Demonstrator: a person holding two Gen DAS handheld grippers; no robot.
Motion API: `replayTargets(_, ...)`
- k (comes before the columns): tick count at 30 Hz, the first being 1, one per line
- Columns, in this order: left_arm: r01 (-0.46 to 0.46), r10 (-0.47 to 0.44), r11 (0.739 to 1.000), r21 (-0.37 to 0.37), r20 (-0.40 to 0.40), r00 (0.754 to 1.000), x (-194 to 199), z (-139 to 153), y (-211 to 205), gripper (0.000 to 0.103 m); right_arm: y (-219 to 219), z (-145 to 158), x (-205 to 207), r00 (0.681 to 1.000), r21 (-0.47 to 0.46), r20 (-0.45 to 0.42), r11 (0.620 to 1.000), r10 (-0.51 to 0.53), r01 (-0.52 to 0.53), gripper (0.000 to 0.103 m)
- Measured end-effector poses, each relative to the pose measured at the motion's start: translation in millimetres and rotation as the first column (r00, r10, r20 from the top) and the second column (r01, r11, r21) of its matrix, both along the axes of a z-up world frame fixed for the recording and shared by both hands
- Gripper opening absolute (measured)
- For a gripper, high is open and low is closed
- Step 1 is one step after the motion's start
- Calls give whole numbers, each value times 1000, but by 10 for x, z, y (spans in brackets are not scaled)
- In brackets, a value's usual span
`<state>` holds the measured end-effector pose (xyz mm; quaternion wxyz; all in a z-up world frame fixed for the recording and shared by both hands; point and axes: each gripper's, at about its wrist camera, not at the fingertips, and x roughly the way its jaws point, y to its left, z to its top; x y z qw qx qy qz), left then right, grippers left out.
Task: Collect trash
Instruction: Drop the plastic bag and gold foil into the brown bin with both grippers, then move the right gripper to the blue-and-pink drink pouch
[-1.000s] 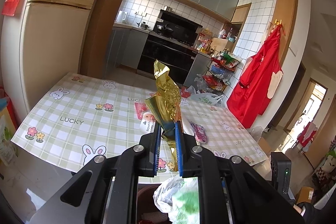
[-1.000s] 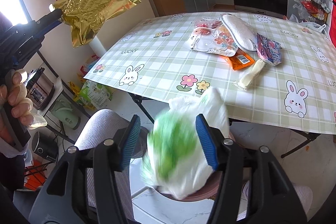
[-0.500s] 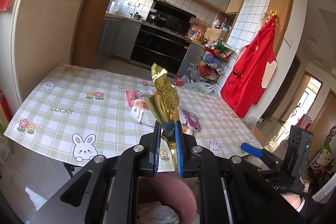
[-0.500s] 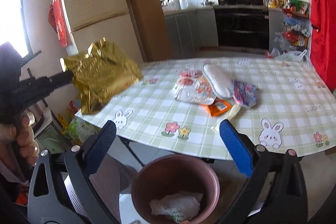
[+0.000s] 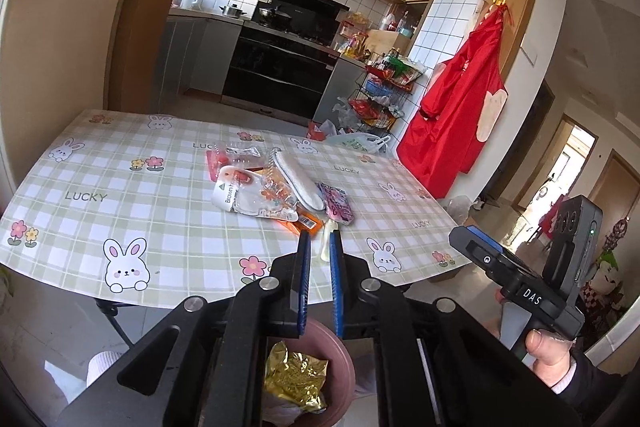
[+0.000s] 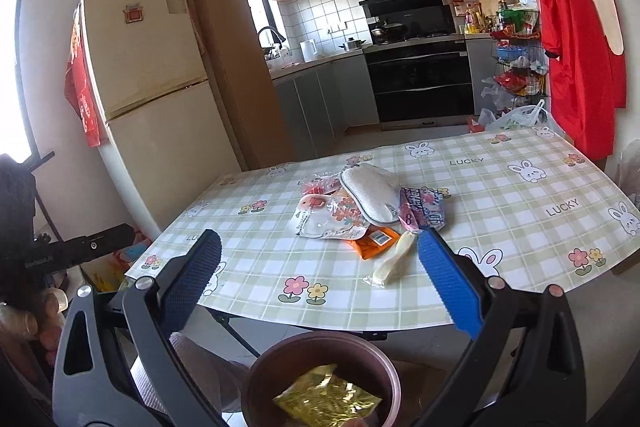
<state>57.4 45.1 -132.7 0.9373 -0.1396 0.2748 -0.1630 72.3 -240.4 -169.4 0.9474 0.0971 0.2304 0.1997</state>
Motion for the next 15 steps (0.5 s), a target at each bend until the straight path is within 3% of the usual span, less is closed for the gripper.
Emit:
replayTargets(5, -35, 35, 999, 19, -5, 999, 21, -8, 31, 15, -19, -30, 3, 1000, -5, -13, 1000, -28, 28, 97)
replayTargets(7, -54, 54, 998, 30, -5, 999, 21, -22, 59, 33, -34, -43, 9, 999, -15, -16, 999, -47, 47, 97)
replayTargets(11, -78, 79, 996, 53, -3, 997, 22, -56, 100, 51, -87, -86, 33, 997, -32, -32, 997, -73, 72, 97)
replayTargets(15, -99, 101, 992, 77, -13, 995, 63, -129, 122, 76, -150, -144, 90, 996, -54, -53, 996, -79, 76, 97)
